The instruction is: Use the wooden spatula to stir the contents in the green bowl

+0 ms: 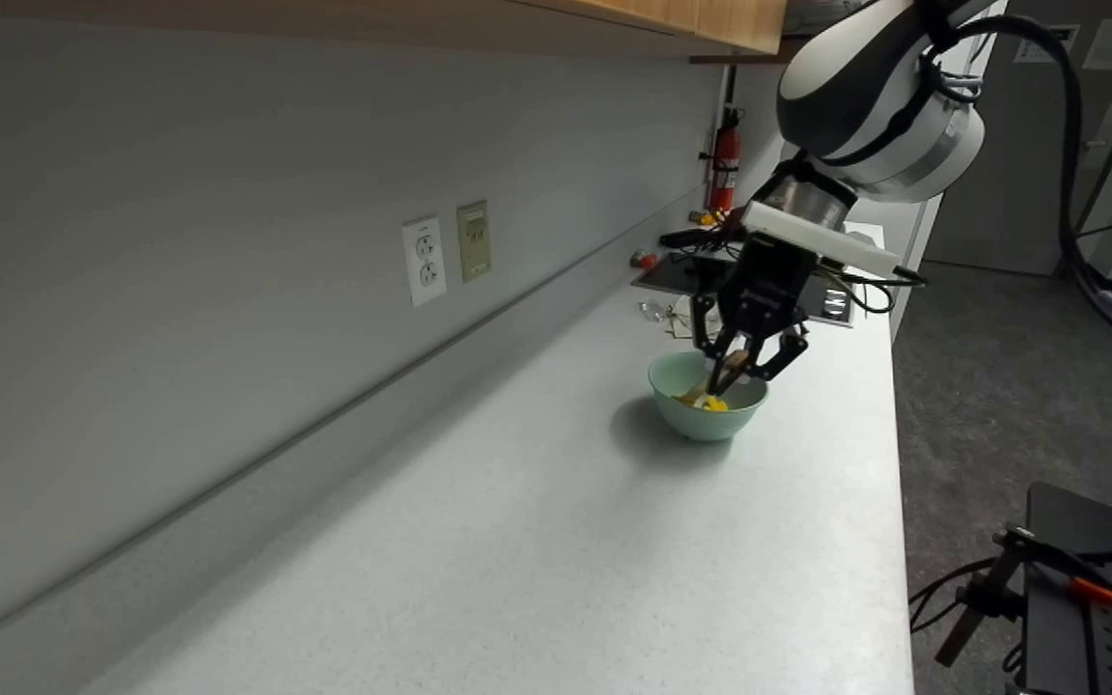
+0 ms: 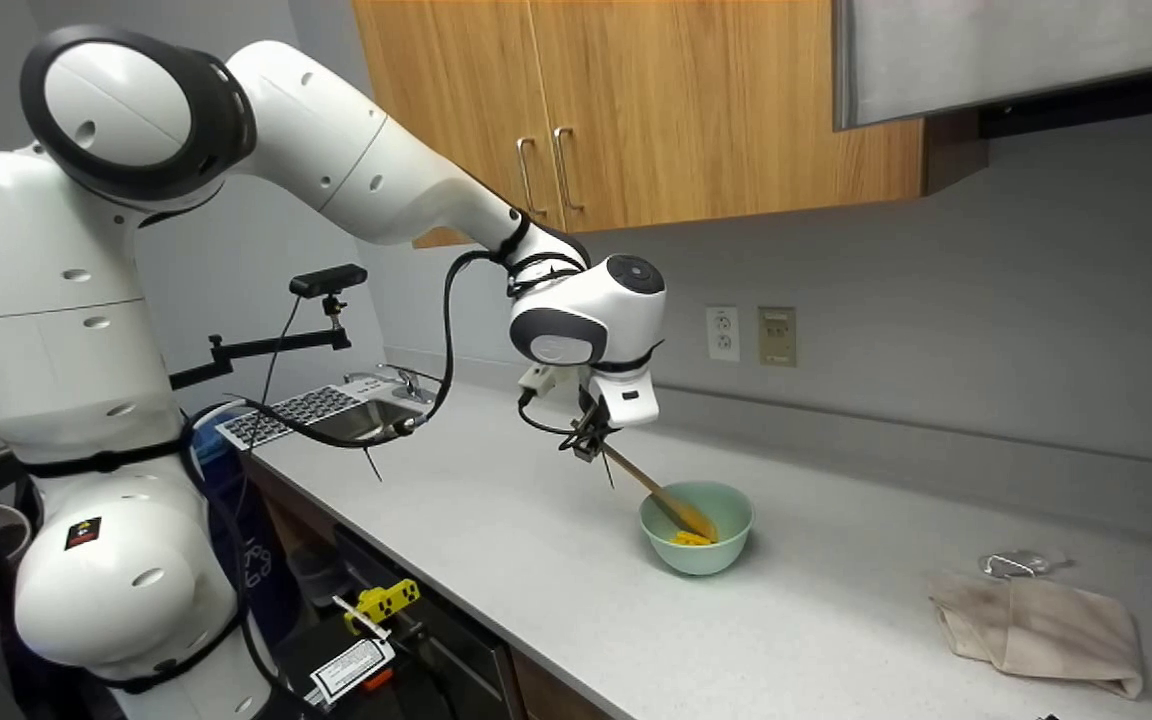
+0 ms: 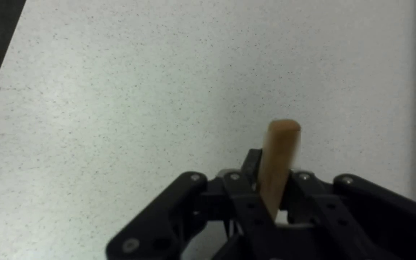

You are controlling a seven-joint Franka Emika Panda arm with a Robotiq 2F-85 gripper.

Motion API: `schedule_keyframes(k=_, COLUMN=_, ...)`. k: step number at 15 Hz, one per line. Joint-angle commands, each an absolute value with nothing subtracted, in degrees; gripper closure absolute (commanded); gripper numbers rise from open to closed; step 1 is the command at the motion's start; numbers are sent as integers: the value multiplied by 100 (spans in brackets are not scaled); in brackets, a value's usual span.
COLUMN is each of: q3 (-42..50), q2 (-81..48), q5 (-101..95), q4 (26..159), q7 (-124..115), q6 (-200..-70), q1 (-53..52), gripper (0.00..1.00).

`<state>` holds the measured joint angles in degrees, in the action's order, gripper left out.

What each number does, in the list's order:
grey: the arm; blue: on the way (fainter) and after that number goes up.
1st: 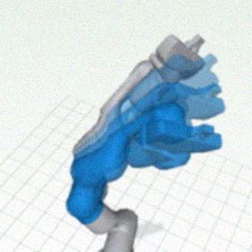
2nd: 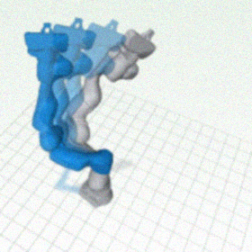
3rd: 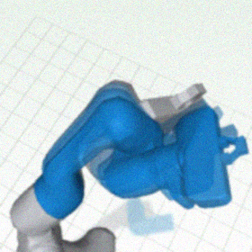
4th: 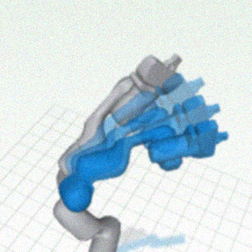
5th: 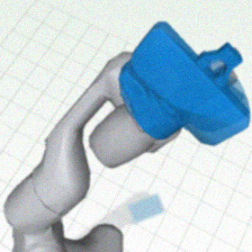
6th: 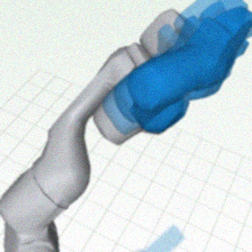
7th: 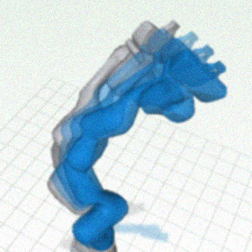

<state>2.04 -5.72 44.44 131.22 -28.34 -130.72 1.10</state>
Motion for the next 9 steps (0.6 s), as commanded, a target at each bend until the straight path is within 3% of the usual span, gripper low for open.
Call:
schedule_keyframes(k=1, q3=202, q2=-259, q5=4848, q4=13097, q7=-2584, q6=-12593, q1=175, gripper=98)
schedule_keyframes(k=9, q3=348, q2=-611, q5=4813, q4=13054, q7=-2869, q6=-12034, q1=258, gripper=98)
